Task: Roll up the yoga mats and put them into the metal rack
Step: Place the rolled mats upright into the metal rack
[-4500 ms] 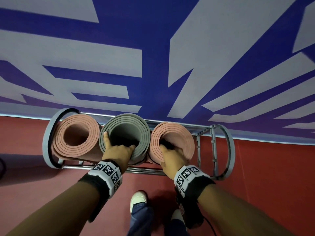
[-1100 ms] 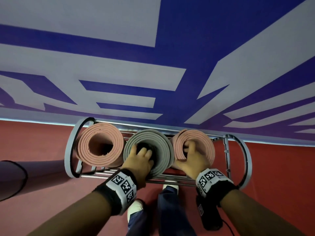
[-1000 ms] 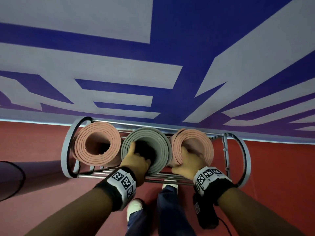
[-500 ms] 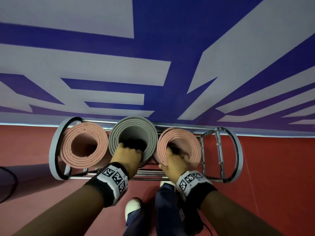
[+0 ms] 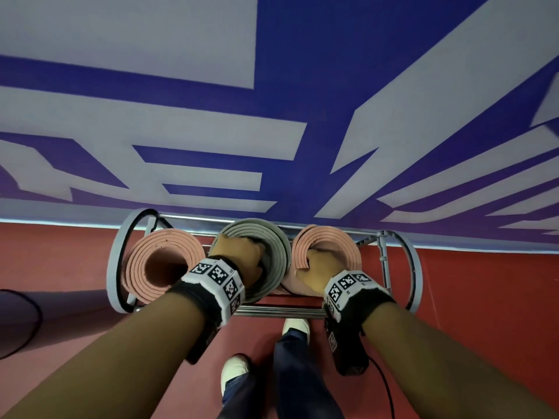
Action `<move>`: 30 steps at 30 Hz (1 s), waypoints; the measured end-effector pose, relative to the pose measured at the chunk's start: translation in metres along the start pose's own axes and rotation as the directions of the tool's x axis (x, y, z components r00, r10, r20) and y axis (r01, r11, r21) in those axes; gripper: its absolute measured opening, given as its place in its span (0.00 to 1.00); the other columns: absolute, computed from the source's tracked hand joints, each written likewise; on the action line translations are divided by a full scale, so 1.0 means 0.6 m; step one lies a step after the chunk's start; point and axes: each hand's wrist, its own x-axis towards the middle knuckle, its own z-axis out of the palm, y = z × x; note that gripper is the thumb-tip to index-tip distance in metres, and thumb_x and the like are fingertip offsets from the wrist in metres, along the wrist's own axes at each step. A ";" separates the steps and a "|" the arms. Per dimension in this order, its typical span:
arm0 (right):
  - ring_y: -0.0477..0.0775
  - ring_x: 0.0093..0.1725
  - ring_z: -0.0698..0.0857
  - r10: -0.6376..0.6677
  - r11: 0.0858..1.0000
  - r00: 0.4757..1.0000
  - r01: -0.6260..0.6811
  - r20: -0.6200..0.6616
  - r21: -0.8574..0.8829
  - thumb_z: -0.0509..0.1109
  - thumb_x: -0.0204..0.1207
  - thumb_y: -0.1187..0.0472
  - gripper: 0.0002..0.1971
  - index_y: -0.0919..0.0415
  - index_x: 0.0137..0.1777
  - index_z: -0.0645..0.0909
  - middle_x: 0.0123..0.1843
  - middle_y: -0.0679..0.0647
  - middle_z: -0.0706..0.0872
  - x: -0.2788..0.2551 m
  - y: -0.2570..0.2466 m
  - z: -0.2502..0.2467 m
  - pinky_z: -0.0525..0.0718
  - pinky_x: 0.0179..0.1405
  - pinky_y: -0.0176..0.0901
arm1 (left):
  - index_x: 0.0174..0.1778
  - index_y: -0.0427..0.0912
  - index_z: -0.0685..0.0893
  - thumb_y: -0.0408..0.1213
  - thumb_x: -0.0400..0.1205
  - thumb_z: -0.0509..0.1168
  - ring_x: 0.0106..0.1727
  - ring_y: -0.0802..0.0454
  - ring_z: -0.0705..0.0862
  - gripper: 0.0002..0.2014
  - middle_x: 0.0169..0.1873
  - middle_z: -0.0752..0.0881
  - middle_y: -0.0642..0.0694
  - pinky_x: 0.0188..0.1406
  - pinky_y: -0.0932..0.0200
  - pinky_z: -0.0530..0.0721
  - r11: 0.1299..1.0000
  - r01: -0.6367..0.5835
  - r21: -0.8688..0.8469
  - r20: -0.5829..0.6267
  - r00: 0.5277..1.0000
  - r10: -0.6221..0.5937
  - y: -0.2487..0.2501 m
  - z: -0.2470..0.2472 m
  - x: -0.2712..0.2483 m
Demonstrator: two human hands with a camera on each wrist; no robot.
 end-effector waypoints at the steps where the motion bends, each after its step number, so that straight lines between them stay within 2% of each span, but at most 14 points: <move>1: 0.56 0.50 0.83 0.007 1.000 1.000 -0.007 -0.011 -0.013 0.66 0.78 0.52 0.15 0.59 0.60 0.79 0.56 0.55 0.86 -0.002 -0.002 -0.002 0.76 0.46 0.41 | 0.72 0.51 0.76 0.49 0.85 0.57 0.67 0.46 0.80 0.19 0.64 0.84 0.49 0.70 0.48 0.70 1.000 0.011 -0.023 -0.018 1.000 -0.011 -0.003 -0.005 -0.004; 3: 0.55 0.44 0.81 0.011 0.999 0.999 -0.012 -0.037 -0.035 0.65 0.77 0.53 0.13 0.59 0.56 0.80 0.50 0.54 0.86 -0.003 -0.004 -0.001 0.76 0.42 0.41 | 0.70 0.50 0.76 0.47 0.85 0.57 0.67 0.46 0.80 0.18 0.63 0.84 0.49 0.70 0.47 0.70 0.996 0.036 -0.085 -0.042 0.998 -0.039 -0.007 -0.012 -0.012; 6: 0.55 0.39 0.80 0.003 0.997 0.997 -0.009 -0.078 -0.073 0.65 0.77 0.55 0.07 0.59 0.47 0.77 0.41 0.52 0.81 -0.011 -0.008 -0.001 0.75 0.38 0.41 | 0.68 0.49 0.78 0.46 0.85 0.57 0.66 0.46 0.80 0.16 0.63 0.84 0.48 0.68 0.48 0.71 0.985 0.063 -0.160 -0.105 0.991 -0.081 -0.011 -0.011 -0.023; 9: 0.56 0.39 0.79 0.001 0.997 0.992 -0.011 -0.124 -0.080 0.64 0.77 0.56 0.08 0.60 0.48 0.79 0.41 0.52 0.80 -0.024 -0.013 -0.004 0.73 0.36 0.40 | 0.68 0.49 0.79 0.46 0.85 0.57 0.65 0.45 0.81 0.16 0.62 0.85 0.47 0.64 0.50 0.74 0.963 0.109 -0.244 -0.157 0.976 -0.151 -0.015 0.000 -0.038; 12: 0.56 0.38 0.79 0.005 0.996 0.983 -0.020 -0.181 -0.083 0.63 0.78 0.57 0.08 0.62 0.46 0.77 0.39 0.53 0.79 -0.044 -0.020 -0.010 0.69 0.30 0.37 | 0.67 0.50 0.79 0.47 0.84 0.59 0.62 0.43 0.82 0.16 0.60 0.85 0.45 0.57 0.52 0.77 0.913 0.174 -0.369 -0.137 0.962 -0.238 -0.016 0.011 -0.055; 15: 0.56 0.40 0.78 -0.029 0.999 0.969 0.022 -0.245 -0.030 0.63 0.81 0.57 0.05 0.58 0.47 0.72 0.40 0.52 0.78 -0.069 -0.037 -0.019 0.71 0.36 0.41 | 0.63 0.50 0.81 0.46 0.84 0.60 0.60 0.42 0.83 0.14 0.58 0.86 0.44 0.56 0.51 0.81 0.836 0.198 -0.511 -0.118 0.948 -0.297 -0.018 0.018 -0.067; 19: 0.55 0.44 0.82 -0.060 0.972 0.970 0.110 -0.234 0.206 0.66 0.80 0.57 0.05 0.56 0.51 0.79 0.45 0.52 0.85 -0.090 -0.071 -0.006 0.78 0.42 0.42 | 0.56 0.49 0.85 0.42 0.82 0.63 0.56 0.44 0.85 0.09 0.54 0.88 0.45 0.60 0.46 0.83 0.686 0.169 -0.707 -0.125 0.926 -0.357 -0.017 0.031 -0.101; 22: 0.55 0.49 0.85 -0.104 0.937 0.974 0.164 -0.203 0.308 0.67 0.79 0.56 0.06 0.53 0.54 0.81 0.50 0.52 0.87 -0.106 -0.107 0.006 0.83 0.49 0.45 | 0.52 0.50 0.85 0.41 0.81 0.65 0.53 0.46 0.86 0.06 0.51 0.89 0.47 0.58 0.46 0.84 0.663 0.172 -0.728 -0.136 0.913 -0.386 -0.032 0.042 -0.141; 25: 0.56 0.48 0.86 -0.133 0.926 0.973 0.190 -0.191 0.325 0.67 0.80 0.57 0.08 0.57 0.56 0.82 0.48 0.52 0.87 -0.126 -0.154 0.008 0.83 0.47 0.44 | 0.51 0.47 0.87 0.39 0.81 0.65 0.55 0.45 0.86 0.07 0.51 0.89 0.46 0.59 0.47 0.83 0.663 0.186 -0.725 -0.165 0.888 -0.430 -0.069 0.040 -0.176; 27: 0.63 0.50 0.87 -0.156 0.922 0.969 0.212 -0.190 0.326 0.67 0.80 0.58 0.11 0.64 0.55 0.84 0.49 0.60 0.90 -0.135 -0.190 0.010 0.87 0.52 0.53 | 0.51 0.45 0.87 0.39 0.81 0.66 0.55 0.44 0.85 0.07 0.51 0.89 0.45 0.59 0.48 0.82 0.645 0.208 -0.735 -0.177 0.860 -0.478 -0.099 0.035 -0.196; 28: 0.64 0.50 0.87 -0.155 0.921 0.970 0.210 -0.186 0.329 0.67 0.80 0.58 0.10 0.64 0.54 0.84 0.49 0.61 0.89 -0.137 -0.209 0.012 0.87 0.52 0.55 | 0.50 0.45 0.87 0.39 0.80 0.67 0.54 0.44 0.85 0.07 0.50 0.89 0.45 0.58 0.49 0.82 0.637 0.216 -0.740 -0.178 0.851 -0.495 -0.116 0.035 -0.205; 30: 0.61 0.50 0.86 -0.148 0.922 0.975 0.197 -0.168 0.334 0.66 0.79 0.57 0.06 0.58 0.49 0.82 0.48 0.56 0.88 -0.135 -0.247 0.020 0.86 0.52 0.52 | 0.49 0.48 0.87 0.40 0.79 0.66 0.54 0.43 0.85 0.06 0.49 0.89 0.45 0.58 0.48 0.83 0.621 0.237 -0.747 -0.162 0.841 -0.516 -0.154 0.042 -0.223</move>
